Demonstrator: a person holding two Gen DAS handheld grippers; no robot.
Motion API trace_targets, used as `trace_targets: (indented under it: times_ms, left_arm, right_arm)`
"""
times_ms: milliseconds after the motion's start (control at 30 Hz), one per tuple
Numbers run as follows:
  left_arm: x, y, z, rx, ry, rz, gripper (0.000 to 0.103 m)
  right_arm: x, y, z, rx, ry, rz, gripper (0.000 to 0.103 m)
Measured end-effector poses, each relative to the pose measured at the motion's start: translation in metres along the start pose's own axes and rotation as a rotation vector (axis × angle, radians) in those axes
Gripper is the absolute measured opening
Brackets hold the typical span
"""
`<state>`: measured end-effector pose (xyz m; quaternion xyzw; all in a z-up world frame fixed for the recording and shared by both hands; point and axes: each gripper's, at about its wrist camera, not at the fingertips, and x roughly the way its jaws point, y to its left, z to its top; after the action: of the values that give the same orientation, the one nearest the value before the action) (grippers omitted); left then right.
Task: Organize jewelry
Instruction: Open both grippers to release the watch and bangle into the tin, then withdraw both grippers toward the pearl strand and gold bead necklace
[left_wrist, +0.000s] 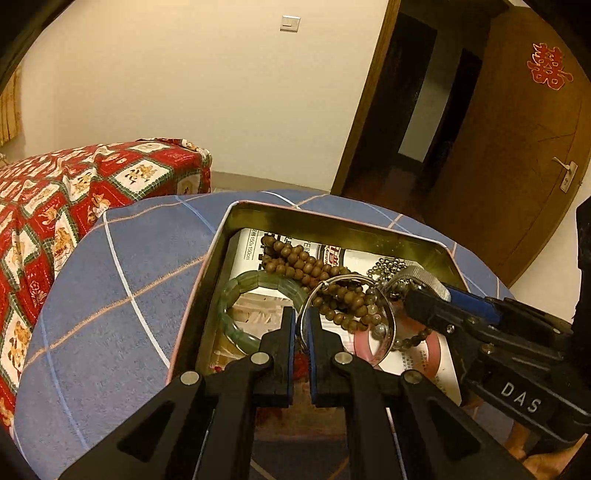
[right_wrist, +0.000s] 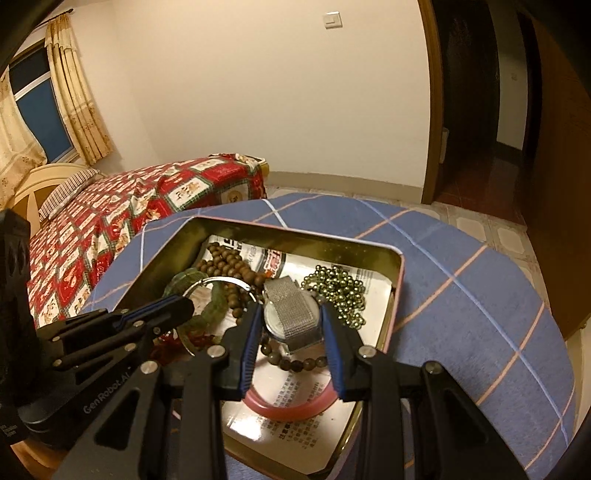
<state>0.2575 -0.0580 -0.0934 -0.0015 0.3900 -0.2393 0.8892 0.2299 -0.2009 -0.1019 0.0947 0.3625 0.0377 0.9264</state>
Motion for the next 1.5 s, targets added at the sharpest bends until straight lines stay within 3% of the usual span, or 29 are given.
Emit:
trace_targets:
  times_ms: [100,133,167,233,400,600,733,767,833,900,933,1000,1300,1500]
  left_arm:
    - [0.001,0.001,0.002,-0.018,0.018,0.023,0.006]
    - [0.002,0.003,0.003,-0.03,0.03,0.016,0.006]
    - [0.002,0.003,0.003,-0.04,0.041,0.01,0.006]
    - [0.001,0.003,0.004,-0.051,0.051,-0.002,0.006]
    - [-0.015,-0.002,0.006,-0.041,0.019,-0.055,0.007]
    - [-0.026,-0.005,-0.003,-0.066,0.016,-0.153,0.008]
    - [-0.034,-0.006,-0.008,-0.064,0.019,-0.152,0.008]
    - [-0.036,-0.006,-0.009,-0.058,0.022,-0.148,0.012]
    - [-0.043,-0.008,-0.011,-0.056,0.026,-0.16,0.037]
    - [-0.052,-0.005,-0.014,-0.082,0.017,-0.196,0.082]
    - [-0.057,-0.003,-0.015,-0.1,0.016,-0.219,0.087]
    - [-0.064,0.0,-0.016,-0.123,0.013,-0.229,0.087]
    - [-0.109,0.023,-0.034,-0.157,-0.061,-0.134,0.087]
    - [-0.135,0.037,-0.057,-0.112,-0.095,-0.011,0.087]
  right_arm:
    - [0.0,0.0,0.0,0.006,0.002,0.006,0.038]
    - [0.0,0.0,0.0,0.009,-0.001,0.009,0.045]
    - [-0.002,0.0,0.001,0.012,-0.007,0.011,0.06]
    - [-0.008,-0.001,0.002,0.018,-0.042,0.013,0.072]
    - [-0.026,-0.005,0.003,0.038,-0.101,0.003,0.072]
    - [-0.027,-0.008,-0.007,0.044,-0.069,-0.027,0.072]
    - [-0.036,-0.003,-0.011,0.032,-0.074,-0.023,0.072]
    - [-0.039,-0.001,-0.012,0.027,-0.078,-0.024,0.072]
    - [-0.041,0.001,-0.014,0.02,-0.079,-0.028,0.072]
    - [-0.044,0.004,-0.015,0.014,-0.08,-0.041,0.071]
    - [-0.046,0.005,-0.016,0.01,-0.081,-0.043,0.071]
    - [-0.049,0.006,-0.019,0.009,-0.081,-0.037,0.071]
    - [-0.068,0.017,-0.032,-0.025,-0.086,-0.024,0.071]
    - [-0.076,0.023,-0.047,-0.051,-0.069,-0.007,0.071]
